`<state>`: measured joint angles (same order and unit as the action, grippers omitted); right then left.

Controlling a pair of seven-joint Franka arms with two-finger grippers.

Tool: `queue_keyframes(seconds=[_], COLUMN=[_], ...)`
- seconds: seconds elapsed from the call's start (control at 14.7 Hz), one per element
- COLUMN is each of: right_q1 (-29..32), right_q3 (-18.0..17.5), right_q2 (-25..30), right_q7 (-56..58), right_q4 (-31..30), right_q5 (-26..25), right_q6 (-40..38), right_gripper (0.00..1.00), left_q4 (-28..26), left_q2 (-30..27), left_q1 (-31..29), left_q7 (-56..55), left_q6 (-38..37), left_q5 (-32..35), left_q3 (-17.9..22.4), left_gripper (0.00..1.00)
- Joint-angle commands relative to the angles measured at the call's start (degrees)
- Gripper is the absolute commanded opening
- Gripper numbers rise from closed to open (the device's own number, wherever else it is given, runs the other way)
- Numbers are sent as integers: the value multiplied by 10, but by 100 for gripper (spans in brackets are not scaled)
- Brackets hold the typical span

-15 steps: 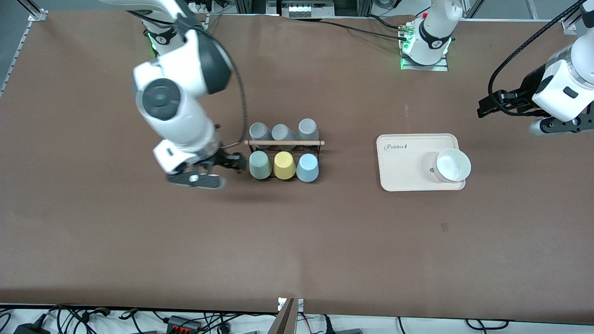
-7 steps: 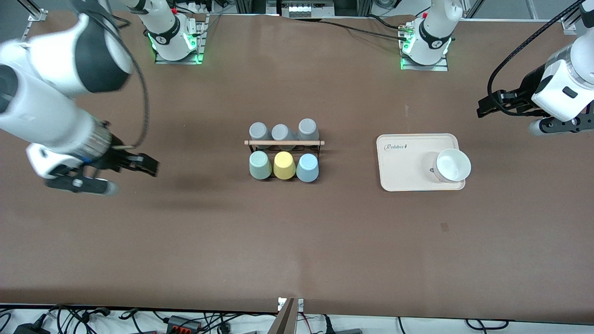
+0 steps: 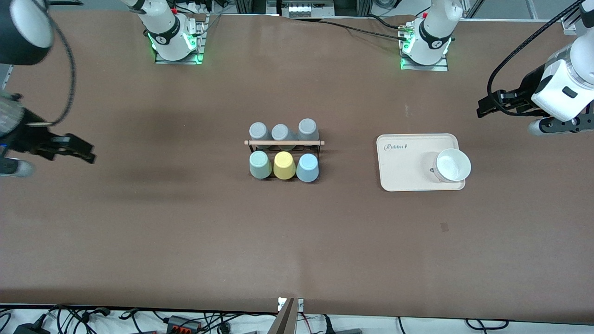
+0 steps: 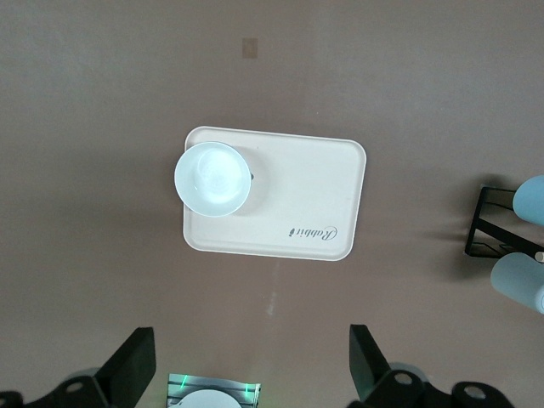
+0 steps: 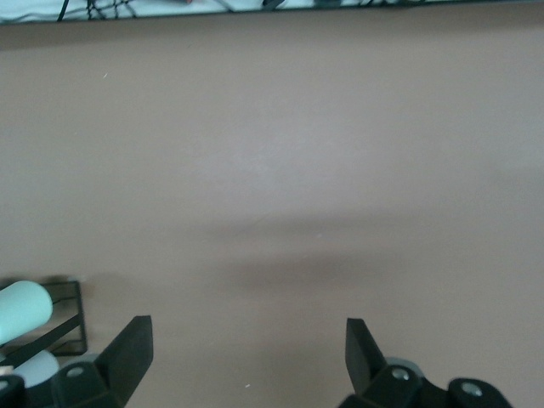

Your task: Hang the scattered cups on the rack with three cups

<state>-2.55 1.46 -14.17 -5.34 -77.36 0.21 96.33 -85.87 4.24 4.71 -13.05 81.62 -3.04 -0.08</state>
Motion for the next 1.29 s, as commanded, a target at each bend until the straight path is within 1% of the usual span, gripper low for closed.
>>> queue_keyframes(seconds=[0.0,0.14,0.34,0.48,0.75,0.88,1.02,1.22], right_q1=[28,44,41,42,42,42,41,40], right_q3=[-4,-6,-4,-4,-3,-3,-3,-7], right_q2=[-1,-1,4,28,112,142,156,157], right_q7=[32,68,90,90,91,91,89,84], right_q4=[20,34,28,-14,-157,-202,-213,-197], right_q5=[-2,1,-4,-6,-7,-9,-8,-7], right_q6=[-19,-37,-42,-18,59,72,55,16], right_gripper=[100,100,100,100,100,100,100,100], left_q4=[-10,-10,-10,-10,-10,-10,-10,-10], left_q2=[-12,-12,-12,-12,-12,-12,-12,-12], left_q1=[-1,-2,-1,-1,-1,-1,-1,-1], left_q7=[5,3,4,4,5,6,6,4], left_q6=[2,2,2,2,2,2,2,2], left_q5=[7,7,8,8,8,7,8,7], left_q3=[-4,-4,-4,-4,-4,-4,-4,-4], left_gripper=[100,100,100,100,100,100,100,100])
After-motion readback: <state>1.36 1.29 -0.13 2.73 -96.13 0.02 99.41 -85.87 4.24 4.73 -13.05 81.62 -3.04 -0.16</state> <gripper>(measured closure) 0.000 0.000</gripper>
